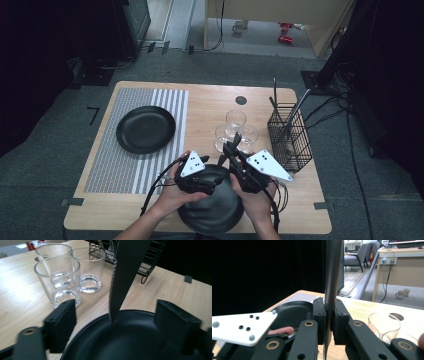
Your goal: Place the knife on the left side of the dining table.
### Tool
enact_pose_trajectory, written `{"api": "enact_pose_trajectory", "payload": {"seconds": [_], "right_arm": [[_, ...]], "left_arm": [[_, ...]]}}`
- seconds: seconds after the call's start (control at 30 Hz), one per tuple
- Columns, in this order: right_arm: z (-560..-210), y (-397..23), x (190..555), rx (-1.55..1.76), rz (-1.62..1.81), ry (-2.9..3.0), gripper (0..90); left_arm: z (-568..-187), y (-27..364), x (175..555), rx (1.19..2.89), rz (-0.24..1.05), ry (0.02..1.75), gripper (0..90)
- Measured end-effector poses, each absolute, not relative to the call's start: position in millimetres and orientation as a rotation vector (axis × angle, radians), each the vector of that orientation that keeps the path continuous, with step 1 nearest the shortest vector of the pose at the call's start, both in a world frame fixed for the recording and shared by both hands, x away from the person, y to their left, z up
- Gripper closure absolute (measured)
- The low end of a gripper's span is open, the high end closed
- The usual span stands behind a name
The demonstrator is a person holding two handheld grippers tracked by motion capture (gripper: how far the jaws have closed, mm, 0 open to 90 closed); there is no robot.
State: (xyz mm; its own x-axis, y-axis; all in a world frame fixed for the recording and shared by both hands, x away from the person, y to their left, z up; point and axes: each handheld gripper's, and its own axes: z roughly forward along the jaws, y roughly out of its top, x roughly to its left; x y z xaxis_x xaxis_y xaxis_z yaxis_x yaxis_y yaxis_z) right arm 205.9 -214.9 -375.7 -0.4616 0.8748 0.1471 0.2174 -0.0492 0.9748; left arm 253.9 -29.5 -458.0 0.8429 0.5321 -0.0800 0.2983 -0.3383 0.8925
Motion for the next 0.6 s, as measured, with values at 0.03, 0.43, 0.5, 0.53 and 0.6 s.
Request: {"api": "enact_pose_trajectory", "payload": {"seconds": [0.03, 0.43, 0.5, 0.53, 0.6], "right_arm": [[-375.4, -213.2, 205.1, 1.158, 1.554, 1.686, 84.2], [-373.1, -209.6, 199.4, 1.167, 1.583, 1.679, 84.2], [-374.9, -208.1, 199.4, 1.166, 1.581, 1.681, 84.2], [-375.4, -207.6, 199.2, 1.168, 1.583, 1.681, 84.2], [-375.5, -207.5, 199.3, 1.169, 1.585, 1.681, 84.1]], "left_arm": [[-458.2, -30.3, 253.2, 1.947, 0.275, 0.616, 25.4], [-460.1, -33.0, 254.9, 1.951, 0.247, 0.655, 71.2], [-460.7, -32.7, 255.3, 1.958, 0.249, 0.648, 76.5], [-461.1, -32.6, 255.0, 1.96, 0.253, 0.641, 76.8], [-461.1, -32.4, 254.7, 1.959, 0.261, 0.637, 77.2]]}}
